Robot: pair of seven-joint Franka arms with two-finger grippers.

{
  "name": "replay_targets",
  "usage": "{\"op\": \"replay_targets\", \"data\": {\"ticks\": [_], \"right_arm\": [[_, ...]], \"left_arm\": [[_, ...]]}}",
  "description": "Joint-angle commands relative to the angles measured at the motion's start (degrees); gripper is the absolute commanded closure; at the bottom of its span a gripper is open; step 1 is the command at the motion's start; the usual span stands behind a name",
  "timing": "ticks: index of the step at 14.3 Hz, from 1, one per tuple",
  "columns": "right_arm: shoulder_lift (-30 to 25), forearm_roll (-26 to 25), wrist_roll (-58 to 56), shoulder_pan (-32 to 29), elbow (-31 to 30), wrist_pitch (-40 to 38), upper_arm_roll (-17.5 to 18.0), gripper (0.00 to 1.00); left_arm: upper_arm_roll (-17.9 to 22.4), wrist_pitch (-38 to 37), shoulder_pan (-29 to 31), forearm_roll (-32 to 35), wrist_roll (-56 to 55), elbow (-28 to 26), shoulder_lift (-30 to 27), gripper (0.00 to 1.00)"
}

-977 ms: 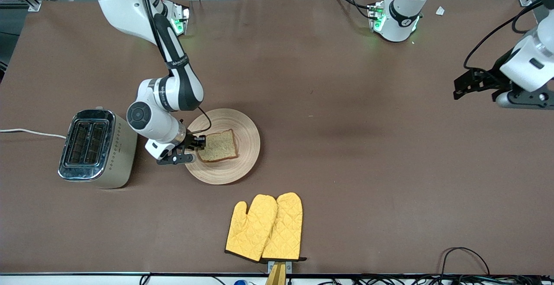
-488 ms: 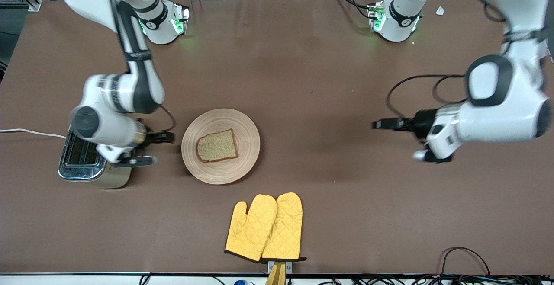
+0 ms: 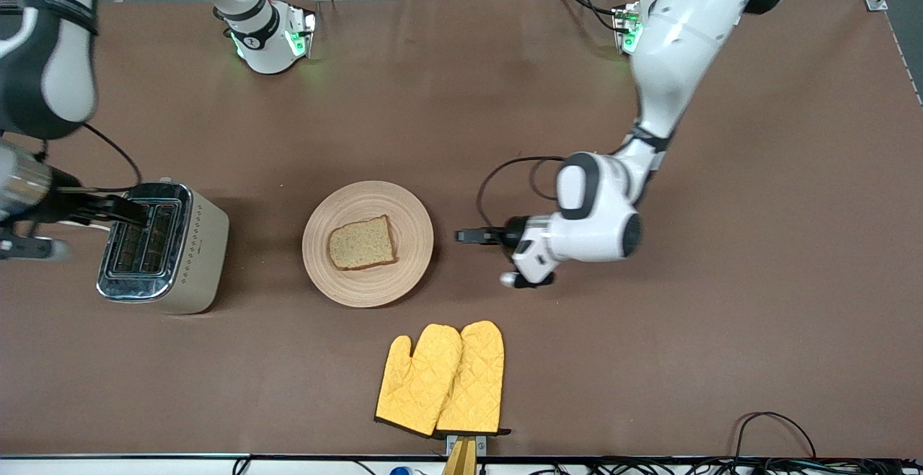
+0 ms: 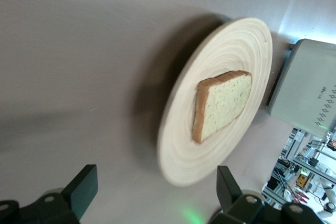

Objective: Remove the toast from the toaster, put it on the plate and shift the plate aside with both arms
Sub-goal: 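Withdraw the right gripper while the left gripper grips the plate rim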

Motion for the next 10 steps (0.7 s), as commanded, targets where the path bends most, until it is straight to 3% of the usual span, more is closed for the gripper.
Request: {"op": "replay_targets", "data": {"ticks": [1, 4, 5, 6, 7, 9, 10], "right_arm": [[-1.39, -0.96, 1.10, 0.07, 3.87, -5.27, -2.76, 0.00], [-1.75, -1.66, 1.28, 0.42, 7.74, -10.81, -3.91, 0.00], [-1.75, -1.84, 1.28, 0.59, 10.10, -13.53, -3.91, 0.00], [-1.75, -1.84, 1.37, 0.60, 12.30, -16.43, -3.91, 0.00], [-1.66, -1.93, 1.37, 0.77, 13.37, -17.33, -3.91, 0.00], [-1.66, -2.72, 1.37, 1.56, 13.82, -17.60, -3.82, 0.00], [-1.66, -2.89, 1.28, 2.26, 13.82, -17.69, -3.82, 0.00]], "left_arm": [[0.09, 4.22, -3.21, -2.16, 0.73, 9.94, 9.13, 0.00], [-3.50, 9.14, -4.10, -3.22, 0.90, 12.59, 13.36, 0.03], [-4.47, 10.38, -4.01, -3.22, 0.99, 12.60, 13.72, 0.20], [-4.91, 11.17, -4.01, -3.22, 1.17, 12.51, 13.64, 0.60], [-5.53, 11.35, -3.92, -3.31, 1.17, 12.60, 13.64, 0.81], [-5.62, 11.27, -3.83, -3.31, 1.34, 12.51, 13.64, 1.00], [-5.54, 11.27, -3.75, -3.22, 1.95, 12.51, 13.64, 1.00]]}}
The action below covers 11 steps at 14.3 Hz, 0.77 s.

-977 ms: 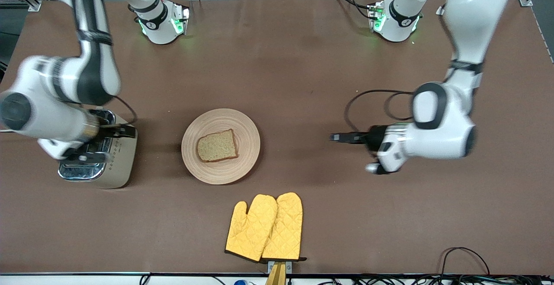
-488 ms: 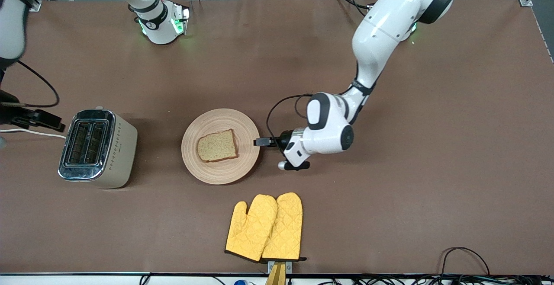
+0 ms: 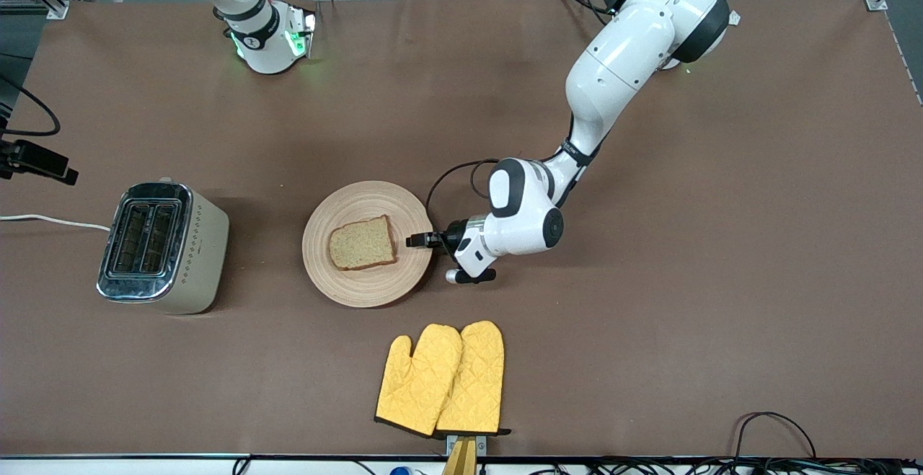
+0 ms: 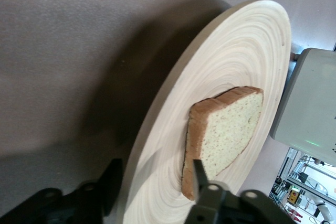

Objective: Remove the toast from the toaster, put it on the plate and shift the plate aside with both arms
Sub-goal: 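Withdraw the right gripper while the left gripper grips the plate rim, then slide the plate with the left gripper away from the toaster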

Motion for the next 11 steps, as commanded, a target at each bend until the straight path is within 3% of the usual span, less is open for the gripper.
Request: {"op": "replay_targets", "data": {"ticks": [1, 4, 6, 7, 11], "right_arm": [[-0.45, -1.66, 0.90, 1.43, 0.15, -0.64, 0.09, 0.00], [-2.12, -1.49, 0.28, 2.13, 0.15, -1.69, 0.53, 0.00], [-3.18, -1.49, 0.28, 0.82, 0.15, -3.71, 2.80, 0.00], [-4.22, -1.75, 0.28, -1.88, -0.29, -4.07, 5.86, 0.00], [-8.70, -6.31, 0.46, -17.34, -1.43, -4.68, 25.27, 0.00]], "left_arm": [[-0.70, 0.53, 0.75, -1.25, 3.45, 0.85, 0.53, 1.00], [-0.61, -0.26, 3.11, -0.55, 10.04, -0.64, -1.40, 1.00], [-0.53, -6.02, 6.70, -0.46, 10.07, -3.88, -6.48, 1.00], [-0.44, -10.15, 9.68, -0.38, 10.06, -4.68, -8.85, 1.00], [-0.70, -29.93, 24.88, 6.02, 13.47, -4.43, -13.26, 1.00]]}}
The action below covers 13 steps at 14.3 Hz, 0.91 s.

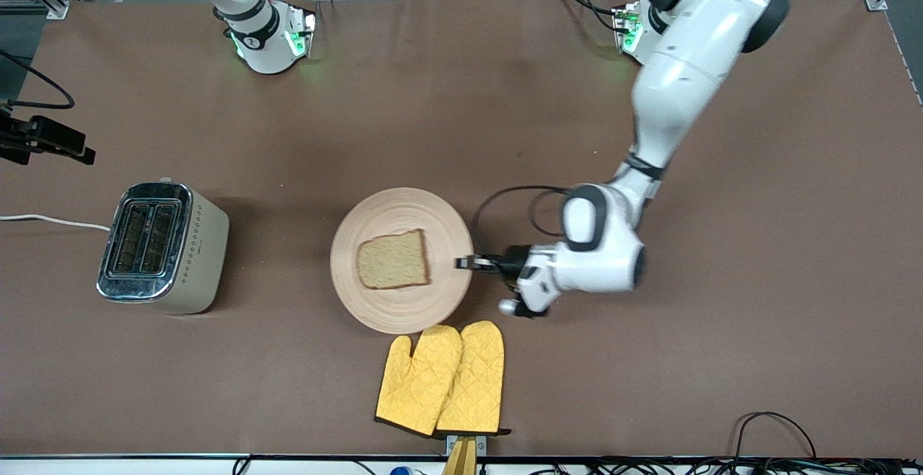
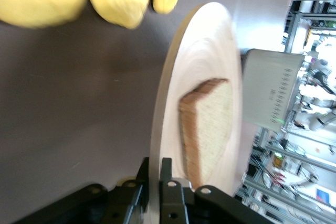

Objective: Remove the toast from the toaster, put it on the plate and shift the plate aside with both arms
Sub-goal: 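Slide the plate with the left gripper away from the toaster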

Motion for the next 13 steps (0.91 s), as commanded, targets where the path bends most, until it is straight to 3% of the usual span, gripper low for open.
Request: {"op": "replay_targets", "data": {"ticks": [1, 4, 5, 9, 11, 13], "right_arm": [[-5.36, -3.99, 0.89, -11.29, -2.87, -0.64, 14.40, 0.00], [-6.34, -5.76, 0.98, -27.28, -3.67, -0.03, 30.92, 0.00], [-6.34, -5.76, 0.98, -30.46, -3.67, 0.41, 34.45, 0.00], [-8.18, -6.28, 1.24, -29.61, -6.47, 1.98, 35.19, 0.00], [-11.43, -6.37, 1.15, -30.14, -11.29, 4.70, 35.28, 0.00], [-12.06, -6.29, 1.15, -31.36, -12.29, 5.42, 35.37, 0.00]], "left_arm": [[-1.31, -10.79, 11.22, 2.87, 7.55, -3.39, -4.32, 1.00], [-1.22, -20.54, 23.96, 3.23, 22.65, -3.31, -3.10, 1.00], [-1.22, -23.02, 27.05, 3.93, 25.84, -3.31, -2.31, 1.00], [-1.05, -27.79, 36.37, 11.91, 34.10, -3.31, -0.82, 1.00], [-0.79, -27.79, 40.68, 12.81, 39.12, -3.31, 2.51, 1.00], [0.09, -27.79, 43.50, 12.99, 41.42, -2.52, 5.94, 1.00]]}}
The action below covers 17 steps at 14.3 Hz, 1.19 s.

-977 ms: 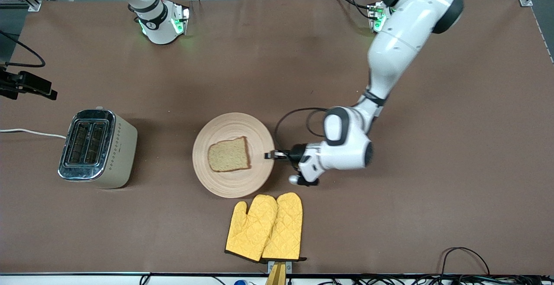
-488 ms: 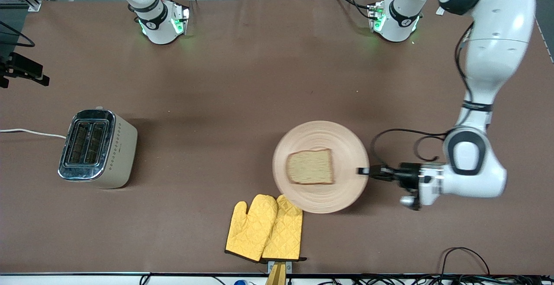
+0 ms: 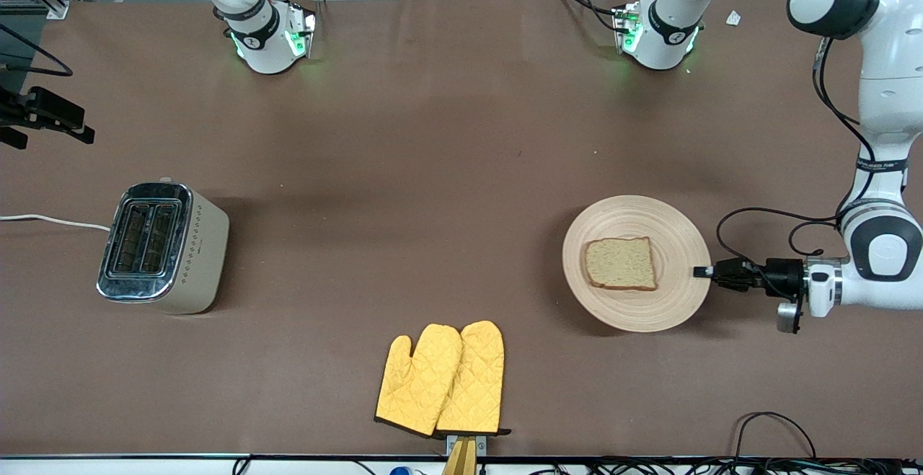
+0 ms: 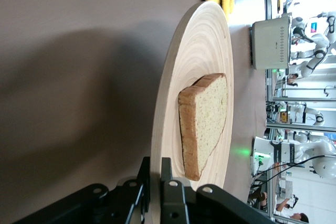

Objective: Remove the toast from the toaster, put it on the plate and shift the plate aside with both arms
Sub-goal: 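Slide the plate with the left gripper away from the toaster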

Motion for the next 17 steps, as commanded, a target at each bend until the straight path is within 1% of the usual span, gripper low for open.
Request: {"op": "replay_targets", "data": {"ticks": [1, 2, 3, 4, 5, 6, 7, 9, 10, 12, 14, 16, 17], "right_arm": [[-4.00, -0.58, 0.69, -3.47, -5.19, 2.26, 1.67, 0.00], [-4.00, -0.40, 0.69, -6.62, -5.19, 2.26, 5.07, 0.00], [-4.00, -0.40, 0.69, -7.87, -5.10, 2.26, 6.76, 0.00], [-3.82, -0.75, 0.69, -7.45, -5.02, 2.26, 6.69, 0.00], [-3.73, -0.92, 0.69, -6.83, -4.93, 2.26, 6.51, 0.00], [-3.64, -1.01, 0.78, -6.65, -4.49, 2.17, 5.73, 0.00], [-3.56, -0.93, 0.78, -6.65, -4.05, 2.17, 5.72, 0.00], [-3.38, -0.67, 0.78, -6.74, -3.96, 2.26, 5.72, 0.00], [-3.12, -0.84, 0.78, -6.74, -3.87, 2.43, 5.72, 0.00], [-3.12, -0.84, 0.78, -7.18, -4.05, 2.35, 5.63, 0.00], [-3.12, -0.84, 0.78, -7.62, -4.13, 2.17, 5.46, 0.00], [-3.12, -0.93, 0.78, -7.62, -4.22, 2.26, 5.46, 0.00], [-3.12, -0.93, 0.78, -7.71, -4.40, 2.26, 5.46, 0.00]], "left_arm": [[0.01, -1.56, 3.82, -0.28, 2.53, 1.28, 4.03, 1.00], [0.02, -1.56, 4.96, -0.28, 2.44, 1.28, 4.91, 1.00], [0.10, -1.48, 5.76, -0.28, 2.01, 1.28, 5.27, 1.00], [0.10, -1.30, 5.77, -0.28, 1.31, 1.28, 5.27, 0.98], [0.71, -1.21, 5.85, -0.45, -0.61, 1.36, 5.62, 0.92], [1.07, -1.21, 5.77, -0.45, -1.42, 1.36, 5.62, 0.64], [1.07, -1.21, 5.85, -0.54, -1.69, 1.28, 5.62, 0.01], [1.51, -0.95, 5.42, -0.10, -1.69, 2.32, 5.27, 0.00], [2.55, -0.95, 4.63, 1.38, -1.78, 3.81, 5.01, 0.00], [3.00, -0.86, 0.86, 9.61, -2.74, 7.85, 2.56, 0.00], [2.83, -0.51, -3.17, 17.36, -4.15, 11.02, -1.92, 0.00], [2.83, 0.28, -7.39, 21.24, -5.63, 11.30, -8.23, 0.00], [2.83, 0.37, -10.03, 24.21, -9.30, 11.30, -11.83, 0.00]]}}
